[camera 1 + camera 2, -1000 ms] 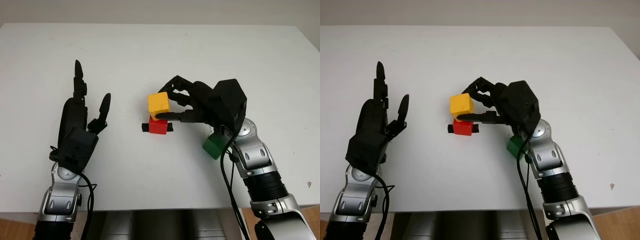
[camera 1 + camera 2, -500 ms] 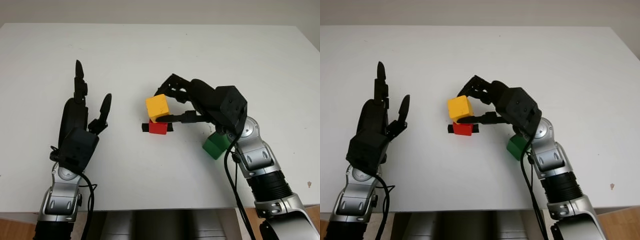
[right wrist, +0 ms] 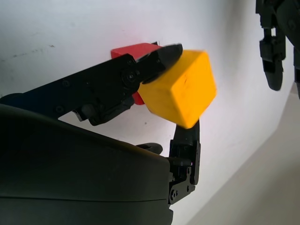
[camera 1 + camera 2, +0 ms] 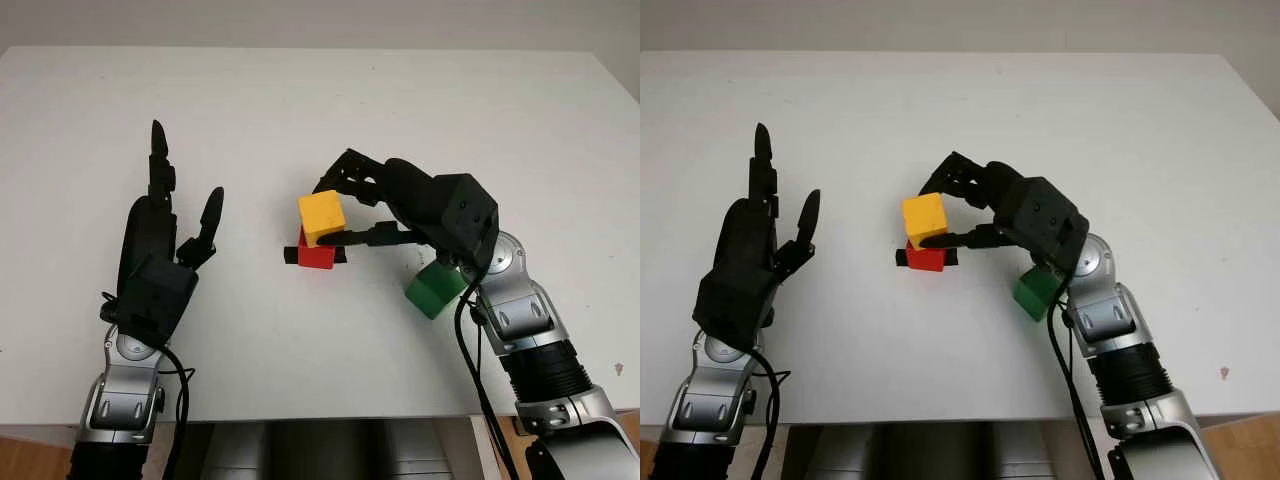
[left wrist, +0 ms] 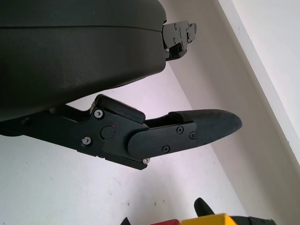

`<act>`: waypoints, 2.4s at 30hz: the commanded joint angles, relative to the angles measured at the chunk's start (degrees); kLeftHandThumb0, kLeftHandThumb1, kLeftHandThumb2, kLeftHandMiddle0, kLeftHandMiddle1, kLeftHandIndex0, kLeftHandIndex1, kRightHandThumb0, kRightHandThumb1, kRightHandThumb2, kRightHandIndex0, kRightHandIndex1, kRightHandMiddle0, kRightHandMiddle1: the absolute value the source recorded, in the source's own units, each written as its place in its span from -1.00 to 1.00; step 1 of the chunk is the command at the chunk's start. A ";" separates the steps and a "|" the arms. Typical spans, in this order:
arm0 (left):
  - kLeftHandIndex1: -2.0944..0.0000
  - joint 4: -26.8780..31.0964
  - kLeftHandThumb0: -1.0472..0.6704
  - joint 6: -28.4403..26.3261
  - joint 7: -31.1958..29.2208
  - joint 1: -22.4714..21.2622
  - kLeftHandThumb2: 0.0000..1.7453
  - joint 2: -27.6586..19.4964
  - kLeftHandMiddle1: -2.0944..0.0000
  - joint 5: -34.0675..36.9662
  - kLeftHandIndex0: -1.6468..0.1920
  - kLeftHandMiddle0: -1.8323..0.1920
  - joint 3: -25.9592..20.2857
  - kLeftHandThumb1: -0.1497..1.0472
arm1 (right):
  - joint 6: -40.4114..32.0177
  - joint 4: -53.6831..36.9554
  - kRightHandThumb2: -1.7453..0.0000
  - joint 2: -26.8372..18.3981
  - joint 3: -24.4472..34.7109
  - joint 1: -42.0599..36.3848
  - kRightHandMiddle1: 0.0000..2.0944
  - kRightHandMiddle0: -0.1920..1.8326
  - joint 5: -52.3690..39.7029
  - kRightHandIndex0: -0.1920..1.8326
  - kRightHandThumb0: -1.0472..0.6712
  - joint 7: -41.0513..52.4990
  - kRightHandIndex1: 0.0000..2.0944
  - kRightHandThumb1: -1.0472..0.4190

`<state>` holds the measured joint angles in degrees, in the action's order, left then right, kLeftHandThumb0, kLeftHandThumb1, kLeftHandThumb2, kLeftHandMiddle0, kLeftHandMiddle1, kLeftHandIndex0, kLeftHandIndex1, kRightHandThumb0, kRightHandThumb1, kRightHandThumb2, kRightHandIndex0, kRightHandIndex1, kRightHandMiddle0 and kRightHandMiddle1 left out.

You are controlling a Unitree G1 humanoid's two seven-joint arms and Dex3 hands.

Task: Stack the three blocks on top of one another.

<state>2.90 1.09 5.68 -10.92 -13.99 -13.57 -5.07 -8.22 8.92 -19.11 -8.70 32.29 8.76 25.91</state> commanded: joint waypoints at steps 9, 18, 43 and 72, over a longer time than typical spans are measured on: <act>1.00 0.14 -0.67 0.61 0.39 0.62 -0.31 0.29 1.00 -0.46 1.00 1.00 0.18 1.00 | -4.32 -0.92 0.94 -1.31 0.32 2.17 -0.78 -0.81 -1.29 -0.79 -0.47 3.79 -0.98 -0.82; 1.00 0.01 -0.66 0.55 -0.07 0.42 -0.31 0.27 1.00 -0.34 1.00 1.00 0.24 1.00 | -3.85 -2.21 0.95 -2.66 1.60 2.48 -0.90 -0.90 -4.62 -0.91 -0.59 7.77 -1.00 -0.78; 0.99 0.30 -0.67 0.88 0.93 0.60 -0.25 0.00 1.00 -1.43 1.00 1.00 -0.26 1.00 | 12.70 -1.22 0.94 -29.93 16.89 4.63 -0.87 -0.31 -8.90 -0.34 -0.47 17.49 -0.90 -0.61; 1.00 0.76 -0.68 0.80 0.11 0.18 -0.22 -1.95 1.00 -0.82 1.00 1.00 -1.58 1.00 | 46.14 -6.69 0.93 -35.13 6.38 -7.43 -0.95 -0.35 15.34 -0.47 -0.55 7.17 -0.95 -0.72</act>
<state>2.68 1.43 5.90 -10.96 -15.56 -14.23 -6.28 37.15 1.28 -54.85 -1.79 24.10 23.47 34.03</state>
